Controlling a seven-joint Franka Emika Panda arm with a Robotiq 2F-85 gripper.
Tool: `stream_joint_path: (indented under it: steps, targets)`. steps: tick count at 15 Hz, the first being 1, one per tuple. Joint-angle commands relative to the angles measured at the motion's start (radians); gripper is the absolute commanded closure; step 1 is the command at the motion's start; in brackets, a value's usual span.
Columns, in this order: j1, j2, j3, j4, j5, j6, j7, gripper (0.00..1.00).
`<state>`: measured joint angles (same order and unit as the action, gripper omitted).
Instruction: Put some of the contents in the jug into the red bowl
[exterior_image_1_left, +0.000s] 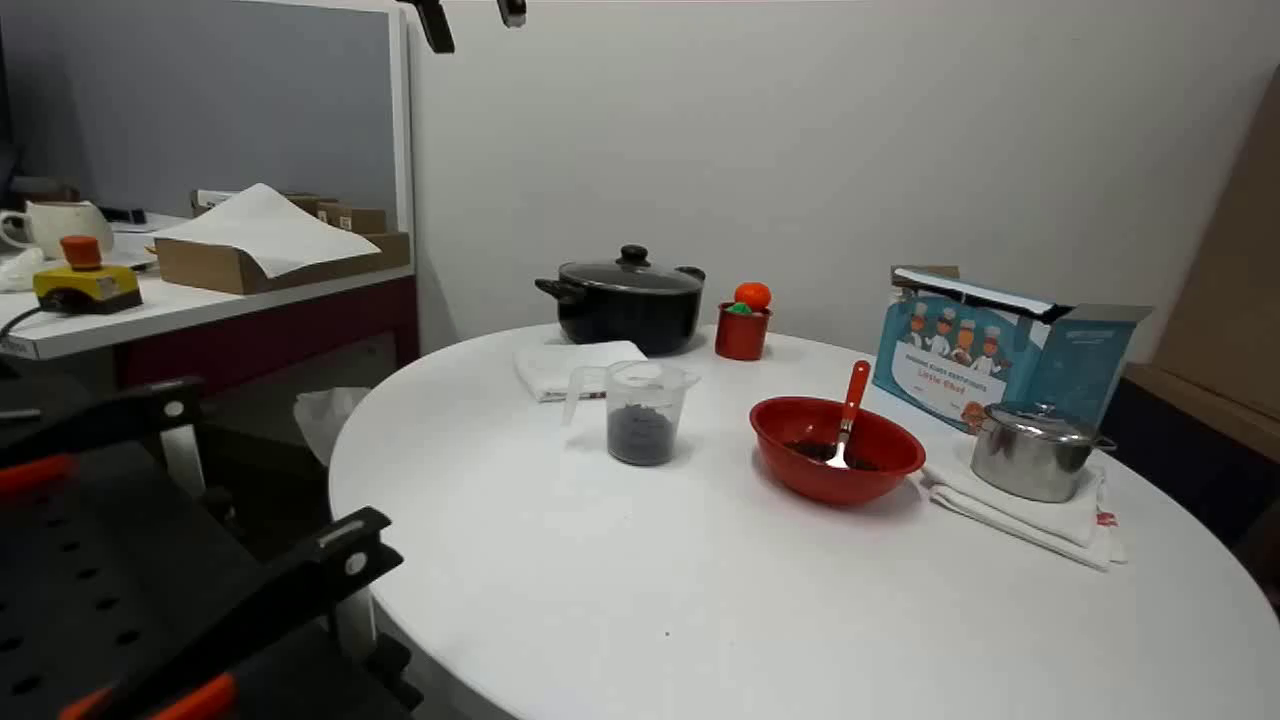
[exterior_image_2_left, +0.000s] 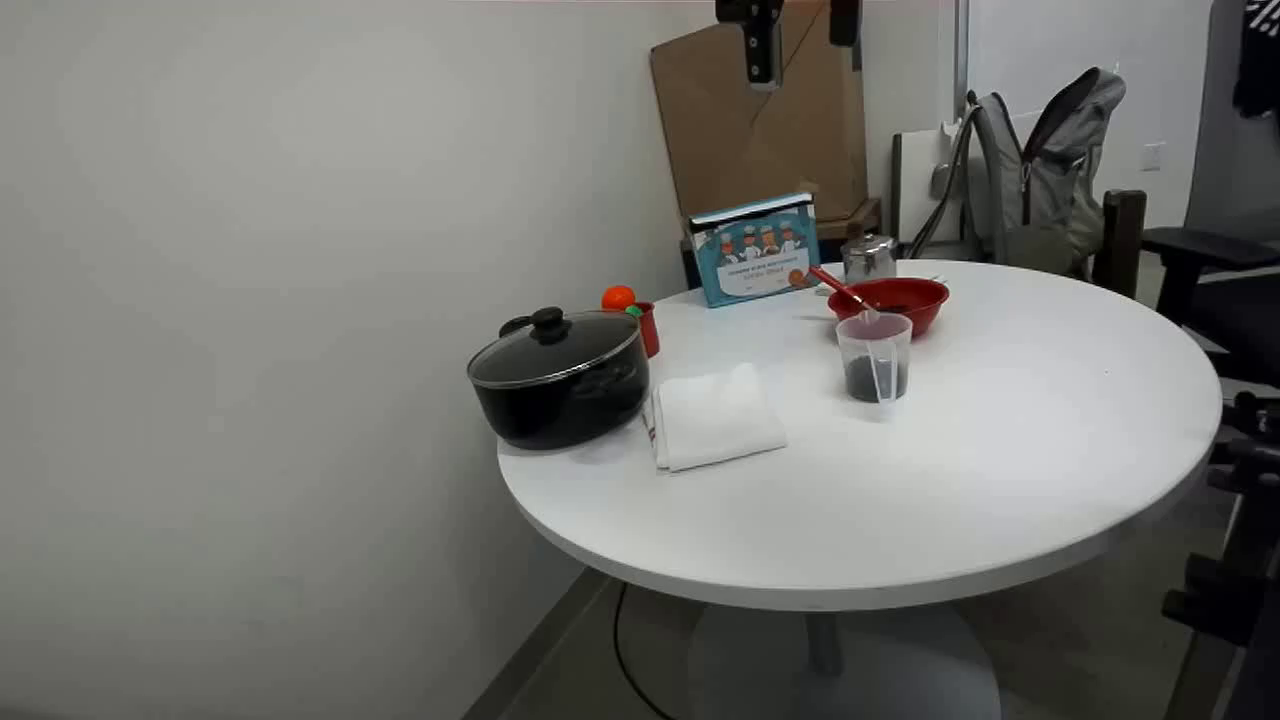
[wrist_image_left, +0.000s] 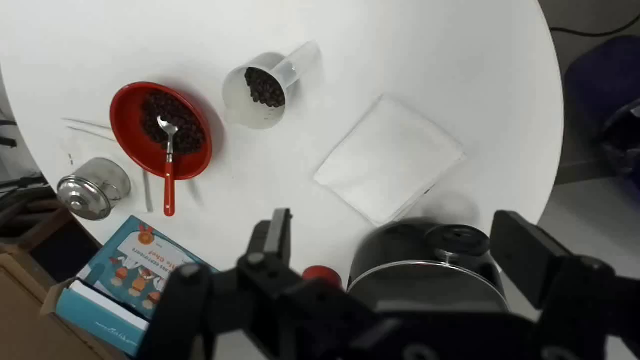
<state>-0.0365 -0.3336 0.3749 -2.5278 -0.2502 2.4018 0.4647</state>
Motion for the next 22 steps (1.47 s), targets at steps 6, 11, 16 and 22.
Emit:
stream_joint_path:
  steps: [6, 11, 16, 22]
  targets:
    - [0.033, 0.003, -0.033, 0.002, -0.014, -0.005, 0.009, 0.0]
    - [0.008, 0.01, -0.013, 0.009, -0.064, -0.021, 0.117, 0.0]
    - [-0.01, 0.041, -0.014, 0.011, -0.117, -0.014, 0.275, 0.0]
    - [-0.03, 0.117, -0.084, 0.01, -0.113, 0.052, 0.485, 0.0]
